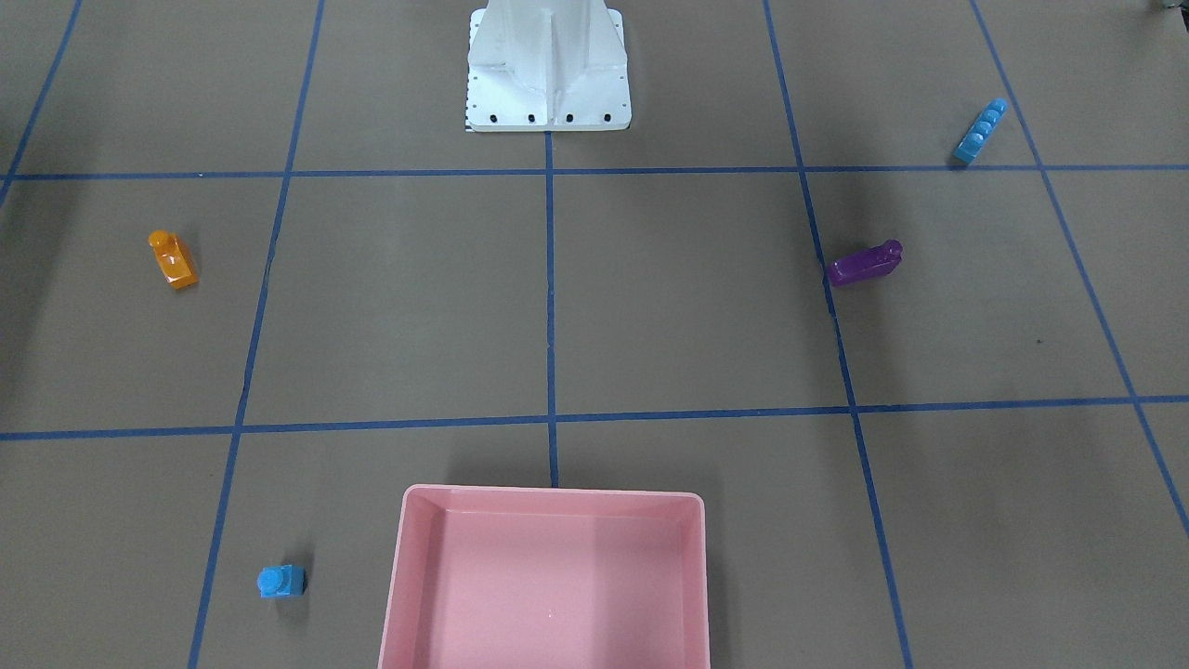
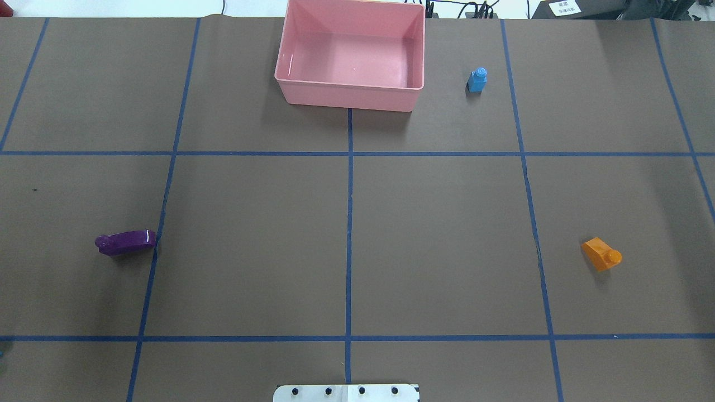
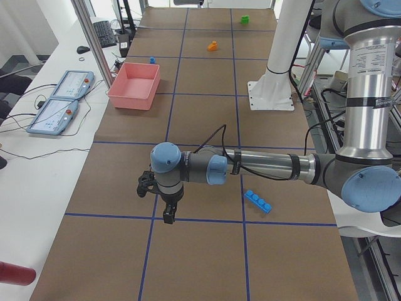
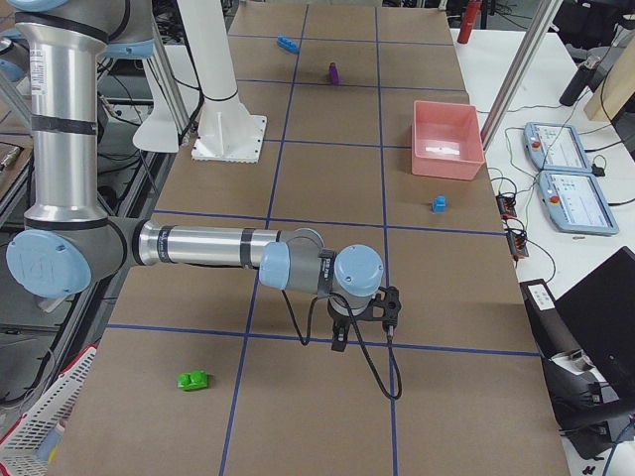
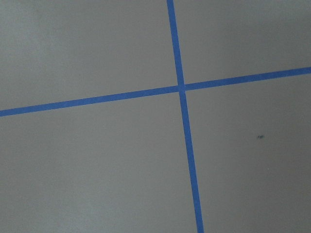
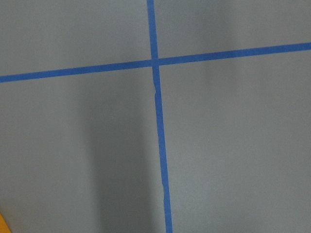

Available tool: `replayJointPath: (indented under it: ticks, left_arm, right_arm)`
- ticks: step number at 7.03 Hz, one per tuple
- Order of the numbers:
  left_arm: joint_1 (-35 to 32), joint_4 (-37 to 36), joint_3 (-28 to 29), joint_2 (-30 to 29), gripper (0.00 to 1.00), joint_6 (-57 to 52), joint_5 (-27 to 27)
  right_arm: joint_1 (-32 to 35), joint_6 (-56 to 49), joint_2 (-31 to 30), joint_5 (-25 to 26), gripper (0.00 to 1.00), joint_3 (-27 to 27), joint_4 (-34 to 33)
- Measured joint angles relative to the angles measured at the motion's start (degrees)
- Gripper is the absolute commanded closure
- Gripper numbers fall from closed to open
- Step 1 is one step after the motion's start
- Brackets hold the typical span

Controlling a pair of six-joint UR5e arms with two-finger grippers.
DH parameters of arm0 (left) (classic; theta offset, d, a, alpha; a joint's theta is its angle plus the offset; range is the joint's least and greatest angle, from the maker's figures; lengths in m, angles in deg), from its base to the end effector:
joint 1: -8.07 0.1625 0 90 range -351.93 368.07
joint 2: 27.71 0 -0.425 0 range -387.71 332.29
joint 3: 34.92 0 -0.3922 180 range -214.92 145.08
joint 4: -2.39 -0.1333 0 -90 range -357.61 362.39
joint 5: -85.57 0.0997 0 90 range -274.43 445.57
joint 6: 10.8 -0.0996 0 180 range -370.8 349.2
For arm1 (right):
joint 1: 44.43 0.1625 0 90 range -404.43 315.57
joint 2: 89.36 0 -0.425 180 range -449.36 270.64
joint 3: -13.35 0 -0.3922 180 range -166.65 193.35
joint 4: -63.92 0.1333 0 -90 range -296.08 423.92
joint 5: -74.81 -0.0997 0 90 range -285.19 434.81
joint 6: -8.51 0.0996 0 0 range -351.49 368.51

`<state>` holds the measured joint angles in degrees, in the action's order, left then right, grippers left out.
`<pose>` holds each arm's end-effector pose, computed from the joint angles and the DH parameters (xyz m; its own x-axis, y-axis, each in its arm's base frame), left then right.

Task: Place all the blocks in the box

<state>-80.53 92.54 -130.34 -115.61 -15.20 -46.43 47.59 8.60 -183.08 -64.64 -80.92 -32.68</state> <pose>-0.0549 -0.4815 0.6323 0.7379 0.1350 -0.6613 -0.0812 0.9904 0.1116 0.0737 -0.4546 0.6577 0.6468 0.1045 0.7554 -0.0361 0.9936 -0.1066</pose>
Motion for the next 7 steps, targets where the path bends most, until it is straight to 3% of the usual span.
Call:
replayJointPath:
  ticks: [4,7]
  left_arm:
    - [0.09,0.52,-0.35,-0.09,0.00,-0.02,-0.01]
    - [0.90,0.71,-5.76,-0.29,0.00,0.32,-2.89]
  right_arm:
    - [-0.27,-0.06,0.77,-0.13,0.00,-3.32,0.10]
    - [-8.75,4.99,2.01,-0.18,0.00,-11.37,6.97]
